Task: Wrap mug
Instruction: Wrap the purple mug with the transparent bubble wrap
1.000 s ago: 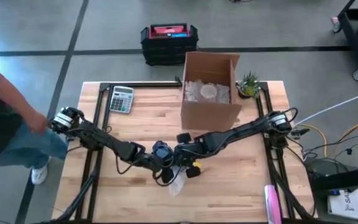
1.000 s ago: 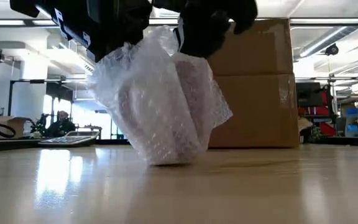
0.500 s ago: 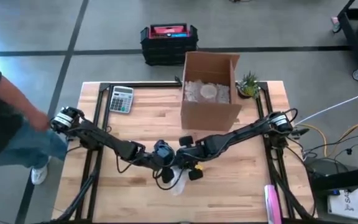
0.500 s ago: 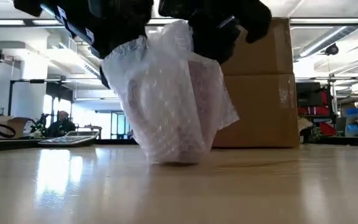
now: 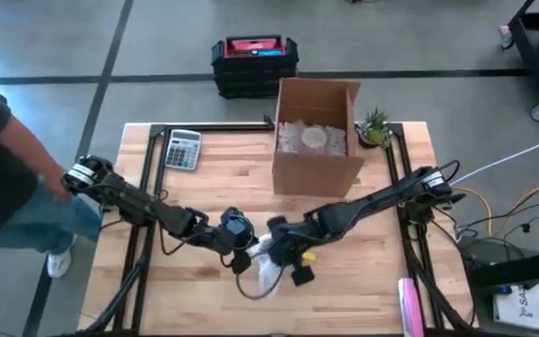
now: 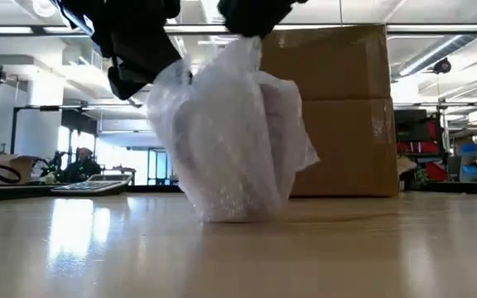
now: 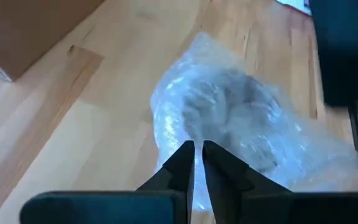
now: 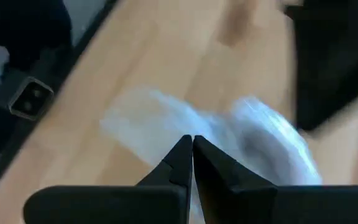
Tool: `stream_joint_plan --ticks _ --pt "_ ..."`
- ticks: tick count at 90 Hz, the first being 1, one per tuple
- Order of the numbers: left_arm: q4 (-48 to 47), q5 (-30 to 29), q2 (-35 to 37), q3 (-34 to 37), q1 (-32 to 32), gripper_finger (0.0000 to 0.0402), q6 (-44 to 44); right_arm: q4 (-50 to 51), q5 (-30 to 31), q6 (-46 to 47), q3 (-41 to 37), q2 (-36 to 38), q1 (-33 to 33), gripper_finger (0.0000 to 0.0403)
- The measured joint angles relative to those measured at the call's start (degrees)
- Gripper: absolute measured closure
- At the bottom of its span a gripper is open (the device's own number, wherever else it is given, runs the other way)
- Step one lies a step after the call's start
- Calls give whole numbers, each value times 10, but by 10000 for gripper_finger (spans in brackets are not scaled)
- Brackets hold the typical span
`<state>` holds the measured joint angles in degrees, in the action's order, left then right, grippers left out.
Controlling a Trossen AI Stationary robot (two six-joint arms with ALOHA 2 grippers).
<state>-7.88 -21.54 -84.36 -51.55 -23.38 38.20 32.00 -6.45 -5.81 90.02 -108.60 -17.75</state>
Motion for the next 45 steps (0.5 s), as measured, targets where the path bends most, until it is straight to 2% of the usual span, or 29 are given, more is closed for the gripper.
stream_joint_plan --ticks 10,21,45 --pt "-3 0 0 0 -2 381 3 -10 10 2 0 -35 3 403" --pt "-2 0 0 0 -5 381 5 37 77 7 3 -49 11 403" --pt "0 0 0 0 -7 381 5 47 84 7 3 -82 19 403"
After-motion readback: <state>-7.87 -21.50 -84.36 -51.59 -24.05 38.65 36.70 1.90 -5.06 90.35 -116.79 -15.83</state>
